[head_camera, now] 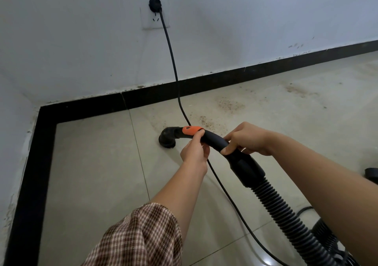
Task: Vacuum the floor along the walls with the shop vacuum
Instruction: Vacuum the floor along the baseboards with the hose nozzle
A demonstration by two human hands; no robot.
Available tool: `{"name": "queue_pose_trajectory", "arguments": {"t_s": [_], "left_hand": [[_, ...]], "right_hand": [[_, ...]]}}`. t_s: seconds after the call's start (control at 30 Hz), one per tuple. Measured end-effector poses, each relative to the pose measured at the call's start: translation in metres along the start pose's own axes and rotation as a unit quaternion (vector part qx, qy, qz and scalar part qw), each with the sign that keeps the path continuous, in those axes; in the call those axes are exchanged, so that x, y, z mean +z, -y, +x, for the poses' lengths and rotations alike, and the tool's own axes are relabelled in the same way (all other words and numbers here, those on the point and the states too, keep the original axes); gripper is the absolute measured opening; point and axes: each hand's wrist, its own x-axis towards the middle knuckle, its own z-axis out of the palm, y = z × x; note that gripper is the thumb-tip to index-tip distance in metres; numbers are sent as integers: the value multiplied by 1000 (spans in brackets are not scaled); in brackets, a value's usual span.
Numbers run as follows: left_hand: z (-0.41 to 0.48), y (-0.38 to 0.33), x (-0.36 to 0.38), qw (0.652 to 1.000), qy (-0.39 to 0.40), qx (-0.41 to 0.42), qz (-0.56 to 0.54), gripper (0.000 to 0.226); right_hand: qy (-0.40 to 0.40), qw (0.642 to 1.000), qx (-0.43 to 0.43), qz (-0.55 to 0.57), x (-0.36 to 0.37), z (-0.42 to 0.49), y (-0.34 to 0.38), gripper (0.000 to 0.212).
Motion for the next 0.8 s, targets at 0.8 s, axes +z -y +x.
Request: {"name": "queue_pose_trajectory", "arguments": {"t_s": [0.8], "left_hand": [[49,-43,-6,999,-18,41,15,14]], "right_hand": [[-8,997,-38,65,29,43,26,17]]}}
